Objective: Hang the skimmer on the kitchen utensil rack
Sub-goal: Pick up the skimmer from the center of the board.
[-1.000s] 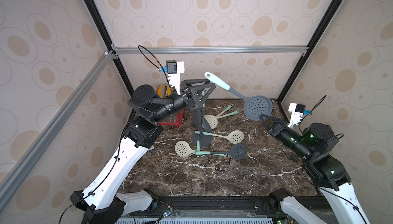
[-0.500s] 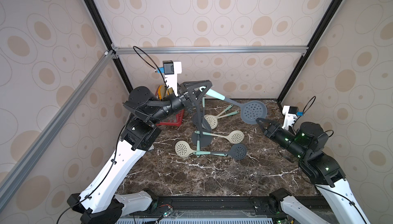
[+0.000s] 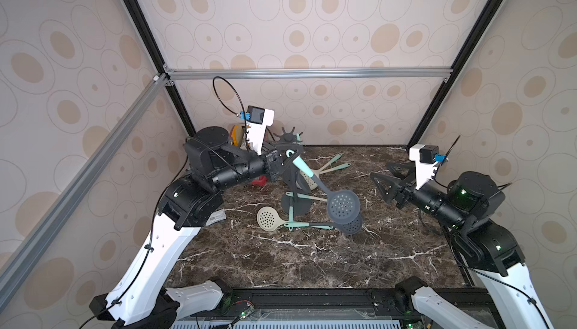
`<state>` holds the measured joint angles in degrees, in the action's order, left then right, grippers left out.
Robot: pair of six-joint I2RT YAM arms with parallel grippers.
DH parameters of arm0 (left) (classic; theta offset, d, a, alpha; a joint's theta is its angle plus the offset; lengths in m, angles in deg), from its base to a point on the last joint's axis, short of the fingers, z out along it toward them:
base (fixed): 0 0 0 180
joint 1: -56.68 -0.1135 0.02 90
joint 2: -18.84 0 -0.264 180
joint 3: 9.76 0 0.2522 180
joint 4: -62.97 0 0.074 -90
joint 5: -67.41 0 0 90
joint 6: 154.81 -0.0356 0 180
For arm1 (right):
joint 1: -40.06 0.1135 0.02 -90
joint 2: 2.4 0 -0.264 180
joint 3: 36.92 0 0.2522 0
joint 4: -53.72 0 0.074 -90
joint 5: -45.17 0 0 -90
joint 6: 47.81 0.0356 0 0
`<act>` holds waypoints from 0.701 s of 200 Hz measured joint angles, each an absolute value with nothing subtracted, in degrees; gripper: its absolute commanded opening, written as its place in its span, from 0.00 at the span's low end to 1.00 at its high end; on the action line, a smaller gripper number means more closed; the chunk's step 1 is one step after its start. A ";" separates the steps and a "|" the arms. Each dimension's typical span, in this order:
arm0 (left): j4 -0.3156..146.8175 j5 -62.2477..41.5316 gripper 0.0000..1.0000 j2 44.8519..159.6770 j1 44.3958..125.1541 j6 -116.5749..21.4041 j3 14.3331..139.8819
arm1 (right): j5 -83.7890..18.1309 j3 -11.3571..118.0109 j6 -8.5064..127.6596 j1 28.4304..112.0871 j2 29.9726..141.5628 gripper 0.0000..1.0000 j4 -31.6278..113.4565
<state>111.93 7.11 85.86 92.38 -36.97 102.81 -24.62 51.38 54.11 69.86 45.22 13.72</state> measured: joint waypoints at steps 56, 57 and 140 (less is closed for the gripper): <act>119.36 5.97 0.00 84.00 92.38 -37.15 99.94 | -41.49 51.25 37.00 100.76 54.44 0.67 18.51; 119.36 5.97 0.00 84.00 92.38 -37.15 99.92 | -42.00 51.18 36.78 101.22 54.75 0.67 18.86; 119.52 3.98 0.00 83.30 92.38 -36.97 99.86 | -52.27 49.67 31.78 109.86 64.30 0.55 35.69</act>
<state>119.52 3.98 83.30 92.38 -36.97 99.86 -52.27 49.67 31.78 109.86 64.30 35.69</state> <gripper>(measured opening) 0.111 0.565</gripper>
